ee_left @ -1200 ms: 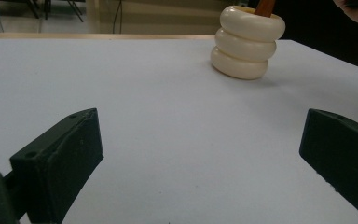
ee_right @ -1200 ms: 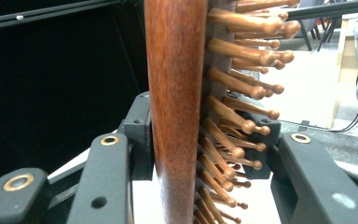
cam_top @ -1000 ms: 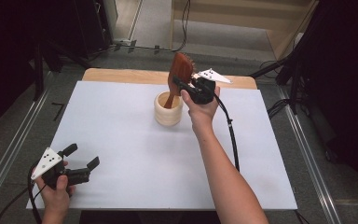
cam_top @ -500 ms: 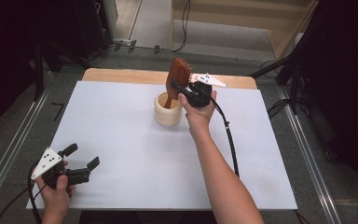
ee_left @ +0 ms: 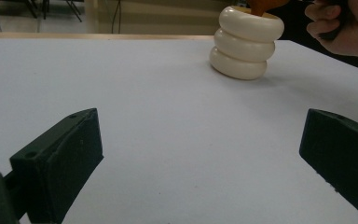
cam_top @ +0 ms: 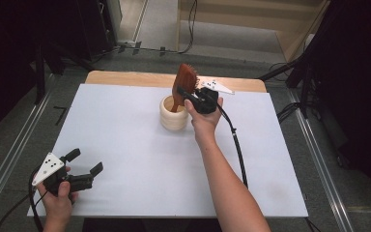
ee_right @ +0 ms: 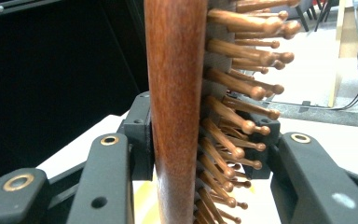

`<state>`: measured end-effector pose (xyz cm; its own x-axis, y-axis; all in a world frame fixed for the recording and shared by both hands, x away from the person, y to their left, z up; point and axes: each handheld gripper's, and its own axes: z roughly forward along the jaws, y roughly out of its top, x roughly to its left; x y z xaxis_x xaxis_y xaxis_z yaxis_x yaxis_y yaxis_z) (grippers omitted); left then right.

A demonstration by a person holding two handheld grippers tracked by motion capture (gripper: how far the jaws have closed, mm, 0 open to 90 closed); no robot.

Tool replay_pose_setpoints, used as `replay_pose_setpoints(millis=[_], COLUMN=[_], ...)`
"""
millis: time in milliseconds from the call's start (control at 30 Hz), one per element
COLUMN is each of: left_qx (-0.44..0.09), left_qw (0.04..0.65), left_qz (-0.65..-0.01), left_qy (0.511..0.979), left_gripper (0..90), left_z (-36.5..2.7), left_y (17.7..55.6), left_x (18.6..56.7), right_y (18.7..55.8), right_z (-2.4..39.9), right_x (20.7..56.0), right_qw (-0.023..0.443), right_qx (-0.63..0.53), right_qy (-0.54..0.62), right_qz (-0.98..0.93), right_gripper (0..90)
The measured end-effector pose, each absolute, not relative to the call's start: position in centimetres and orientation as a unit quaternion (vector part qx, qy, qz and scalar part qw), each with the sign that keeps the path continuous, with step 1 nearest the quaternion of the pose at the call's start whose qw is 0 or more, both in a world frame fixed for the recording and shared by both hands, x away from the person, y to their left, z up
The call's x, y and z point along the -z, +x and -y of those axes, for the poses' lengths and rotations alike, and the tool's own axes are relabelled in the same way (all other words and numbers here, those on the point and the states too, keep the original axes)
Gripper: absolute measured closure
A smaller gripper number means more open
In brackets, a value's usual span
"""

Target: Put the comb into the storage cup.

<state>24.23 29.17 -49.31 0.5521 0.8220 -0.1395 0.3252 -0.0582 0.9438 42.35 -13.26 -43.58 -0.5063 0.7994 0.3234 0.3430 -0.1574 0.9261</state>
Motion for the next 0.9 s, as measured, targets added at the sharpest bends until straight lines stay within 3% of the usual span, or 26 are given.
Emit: replay_pose_setpoints(millis=[467,900], left_qx=[-0.228,-0.229], left_qw=[0.545,0.541], left_qz=[-0.416,-0.415], left_qy=[0.691,0.695], left_gripper=[0.0,0.0], left_z=[-29.1,-29.0], left_y=[24.2,24.2], left_x=[49.3,49.3], right_y=[42.4,42.5], right_z=[13.8,15.1], right_x=[44.9,45.6], right_qw=[0.159,0.142], right_qx=[-0.630,-0.627], right_qy=[0.488,0.514], right_qz=[-0.583,-0.568], right_gripper=[52.9,45.9])
